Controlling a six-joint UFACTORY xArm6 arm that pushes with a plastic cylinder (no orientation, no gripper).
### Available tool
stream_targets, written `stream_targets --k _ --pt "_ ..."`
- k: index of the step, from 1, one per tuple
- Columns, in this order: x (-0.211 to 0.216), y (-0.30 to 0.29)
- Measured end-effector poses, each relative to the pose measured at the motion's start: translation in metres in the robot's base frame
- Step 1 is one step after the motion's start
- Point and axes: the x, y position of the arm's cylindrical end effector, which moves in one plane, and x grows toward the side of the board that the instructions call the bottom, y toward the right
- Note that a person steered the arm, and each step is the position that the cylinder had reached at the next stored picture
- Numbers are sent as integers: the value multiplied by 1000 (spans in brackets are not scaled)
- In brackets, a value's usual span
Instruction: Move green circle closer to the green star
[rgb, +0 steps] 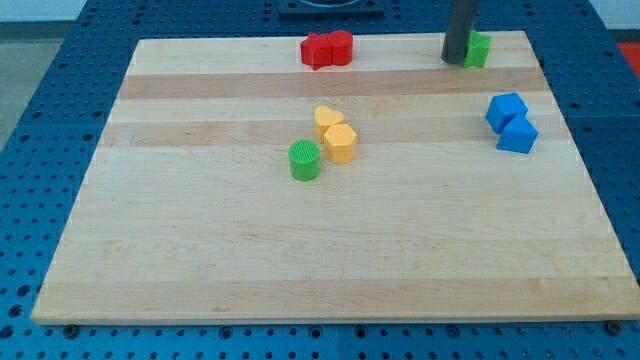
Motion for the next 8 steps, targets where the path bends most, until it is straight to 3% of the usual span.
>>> stream_targets --k 2,8 --pt "28 -55" --pt "112 -302"
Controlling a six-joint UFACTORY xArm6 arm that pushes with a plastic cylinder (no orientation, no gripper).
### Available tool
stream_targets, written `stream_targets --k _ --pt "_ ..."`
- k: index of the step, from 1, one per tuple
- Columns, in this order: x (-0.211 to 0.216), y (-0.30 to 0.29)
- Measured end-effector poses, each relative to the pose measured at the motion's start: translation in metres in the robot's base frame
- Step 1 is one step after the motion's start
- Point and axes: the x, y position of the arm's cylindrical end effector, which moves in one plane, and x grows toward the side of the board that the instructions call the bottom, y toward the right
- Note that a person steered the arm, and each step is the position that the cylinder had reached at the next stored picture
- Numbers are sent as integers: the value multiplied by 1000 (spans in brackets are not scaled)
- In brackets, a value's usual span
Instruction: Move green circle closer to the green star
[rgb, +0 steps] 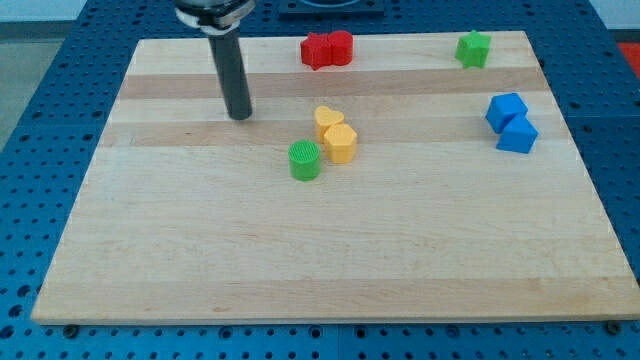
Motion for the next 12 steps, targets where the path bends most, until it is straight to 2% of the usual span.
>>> stream_targets --k 2,7,10,12 --pt "50 4" --pt "54 72" --pt "113 97" --pt "158 134"
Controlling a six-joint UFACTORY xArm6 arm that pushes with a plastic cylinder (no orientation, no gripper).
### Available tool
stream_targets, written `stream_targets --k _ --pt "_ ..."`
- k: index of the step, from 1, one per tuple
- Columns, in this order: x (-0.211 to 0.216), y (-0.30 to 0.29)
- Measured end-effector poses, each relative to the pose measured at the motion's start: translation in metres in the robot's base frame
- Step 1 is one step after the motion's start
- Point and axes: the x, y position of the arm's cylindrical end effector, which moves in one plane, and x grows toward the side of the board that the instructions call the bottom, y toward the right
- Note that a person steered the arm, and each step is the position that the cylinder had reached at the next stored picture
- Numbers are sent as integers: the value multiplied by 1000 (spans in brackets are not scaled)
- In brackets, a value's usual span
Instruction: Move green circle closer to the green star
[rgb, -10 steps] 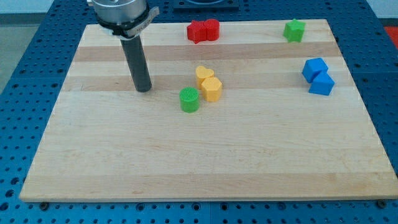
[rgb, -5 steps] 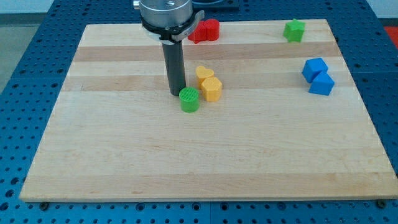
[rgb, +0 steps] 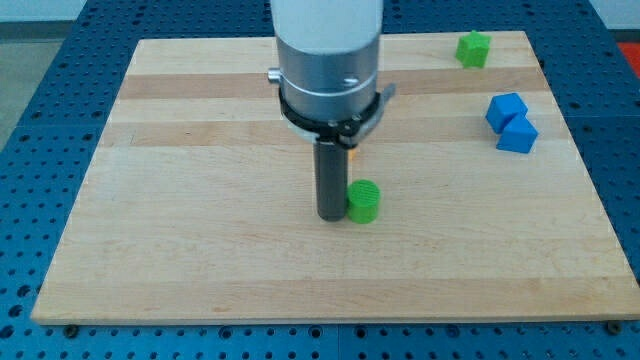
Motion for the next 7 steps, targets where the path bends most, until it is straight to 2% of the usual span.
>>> stream_targets --k 1,3,7 --pt "16 17" --pt "-4 37" --pt "-24 26"
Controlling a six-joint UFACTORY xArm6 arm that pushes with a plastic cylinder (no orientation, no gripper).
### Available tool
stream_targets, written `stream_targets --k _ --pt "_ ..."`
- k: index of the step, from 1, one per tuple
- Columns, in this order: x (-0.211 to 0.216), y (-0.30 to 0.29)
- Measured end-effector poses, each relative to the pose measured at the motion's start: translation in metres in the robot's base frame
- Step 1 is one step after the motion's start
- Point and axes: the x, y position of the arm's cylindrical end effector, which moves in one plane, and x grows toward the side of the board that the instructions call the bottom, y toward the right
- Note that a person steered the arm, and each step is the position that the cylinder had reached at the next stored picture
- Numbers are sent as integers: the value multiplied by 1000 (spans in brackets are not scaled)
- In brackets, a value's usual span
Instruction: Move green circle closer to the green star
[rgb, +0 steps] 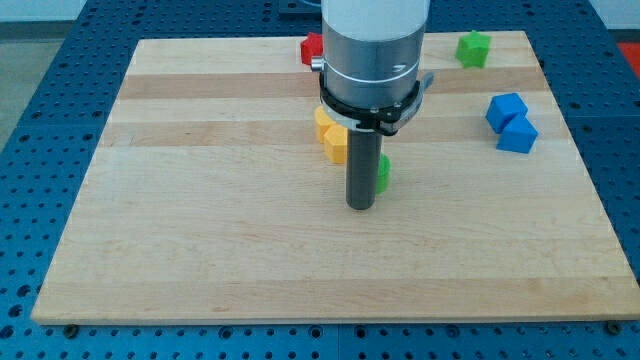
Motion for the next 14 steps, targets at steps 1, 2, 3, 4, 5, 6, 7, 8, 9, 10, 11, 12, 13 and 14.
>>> stream_targets --k 1,2,3,4,5,6,7,8,9,10,11,12,13,14 --pt "-16 0" --pt "-27 5" --pt "-33 16" --pt "-46 28" --pt "-62 42" --pt "-79 53" --pt "-100 62" --pt "-120 62" --pt "-134 65" --pt "-149 78" --pt "-171 85" --pt "-189 94" --pt "-206 104" --pt "-223 112"
